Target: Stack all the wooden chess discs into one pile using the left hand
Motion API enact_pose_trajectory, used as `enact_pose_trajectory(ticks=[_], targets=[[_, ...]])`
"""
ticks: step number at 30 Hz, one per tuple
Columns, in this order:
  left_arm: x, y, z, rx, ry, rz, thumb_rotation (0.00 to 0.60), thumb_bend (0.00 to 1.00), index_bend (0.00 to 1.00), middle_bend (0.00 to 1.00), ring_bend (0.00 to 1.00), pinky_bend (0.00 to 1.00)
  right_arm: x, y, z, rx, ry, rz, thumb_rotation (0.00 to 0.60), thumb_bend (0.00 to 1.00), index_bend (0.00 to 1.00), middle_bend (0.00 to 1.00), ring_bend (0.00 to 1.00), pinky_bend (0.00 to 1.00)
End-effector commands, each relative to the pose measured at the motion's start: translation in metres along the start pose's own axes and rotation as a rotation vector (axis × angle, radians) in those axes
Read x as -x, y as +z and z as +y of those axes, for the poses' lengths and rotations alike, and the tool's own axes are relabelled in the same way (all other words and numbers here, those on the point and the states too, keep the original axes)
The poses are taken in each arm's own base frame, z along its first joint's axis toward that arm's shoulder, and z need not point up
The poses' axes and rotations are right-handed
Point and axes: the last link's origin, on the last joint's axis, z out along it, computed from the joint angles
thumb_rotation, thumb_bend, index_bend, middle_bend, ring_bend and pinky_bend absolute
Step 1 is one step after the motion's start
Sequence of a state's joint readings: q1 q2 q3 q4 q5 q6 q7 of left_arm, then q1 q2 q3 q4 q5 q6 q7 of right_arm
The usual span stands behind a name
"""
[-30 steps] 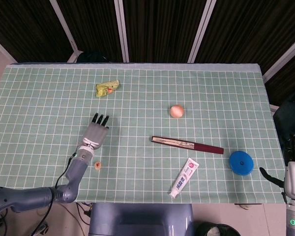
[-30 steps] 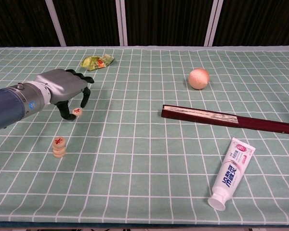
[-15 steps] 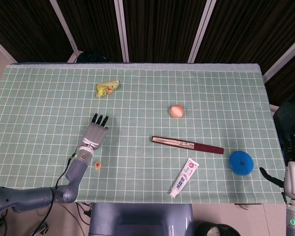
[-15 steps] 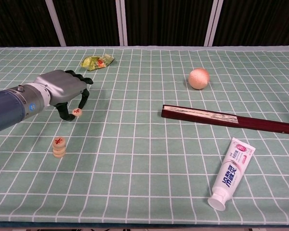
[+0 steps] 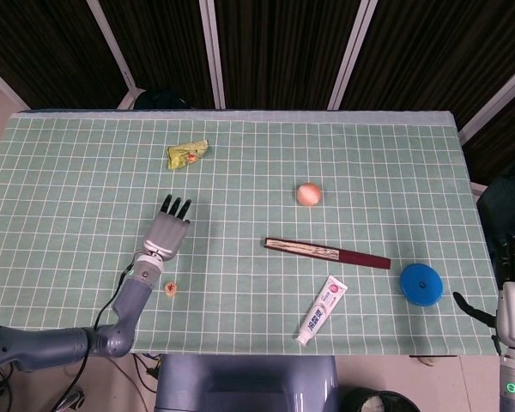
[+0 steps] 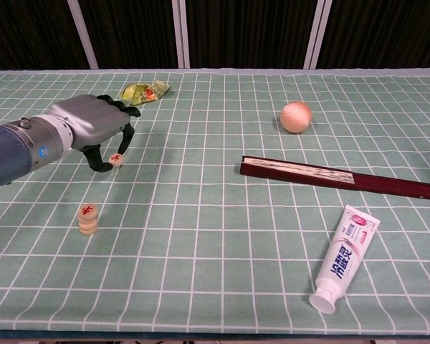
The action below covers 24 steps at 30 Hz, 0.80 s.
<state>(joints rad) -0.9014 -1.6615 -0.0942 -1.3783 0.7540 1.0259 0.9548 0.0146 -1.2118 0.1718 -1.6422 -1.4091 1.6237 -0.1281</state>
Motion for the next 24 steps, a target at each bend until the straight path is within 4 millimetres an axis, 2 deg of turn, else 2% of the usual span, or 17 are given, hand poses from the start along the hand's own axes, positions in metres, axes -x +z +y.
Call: enact_pose_trajectory(ticks=[1, 6, 11, 17, 24], targets=[[-0.015, -0.010, -0.009, -0.003, -0.007, 0.034, 0.600, 0.31, 0.51, 0.00, 0.00, 0.00, 0.000, 0.000, 0.000, -0.001, 0.000, 0.001, 0.600, 0.23, 0.09, 0.01, 0.00, 0.00], [-0.031, -0.032, -0.017, 0.025, -0.058, 0.044, 0.600, 0.31, 0.51, 0.00, 0.00, 0.00, 0.000, 0.000, 0.000, -0.001, -0.001, 0.000, 0.600, 0.23, 0.09, 0.01, 0.00, 0.00], [-0.038, -0.060, -0.023, 0.059, 0.000, 0.055, 0.600, 0.31, 0.50, 0.00, 0.00, 0.00, 0.000, 0.000, -0.001, 0.000, -0.002, -0.001, 0.600, 0.23, 0.09, 0.01, 0.00, 0.00], [-0.029, -0.091, -0.025, 0.114, 0.026, 0.034, 0.600, 0.31, 0.50, 0.00, 0.00, 0.00, 0.000, 0.000, -0.001, 0.000, 0.000, 0.003, 0.600, 0.23, 0.09, 0.01, 0.00, 0.00], [-0.016, -0.110, -0.027, 0.152, 0.042, 0.035, 0.600, 0.31, 0.50, 0.00, 0.00, 0.00, 0.000, 0.000, 0.000, -0.001, -0.004, 0.001, 0.600, 0.23, 0.09, 0.01, 0.00, 0.00]])
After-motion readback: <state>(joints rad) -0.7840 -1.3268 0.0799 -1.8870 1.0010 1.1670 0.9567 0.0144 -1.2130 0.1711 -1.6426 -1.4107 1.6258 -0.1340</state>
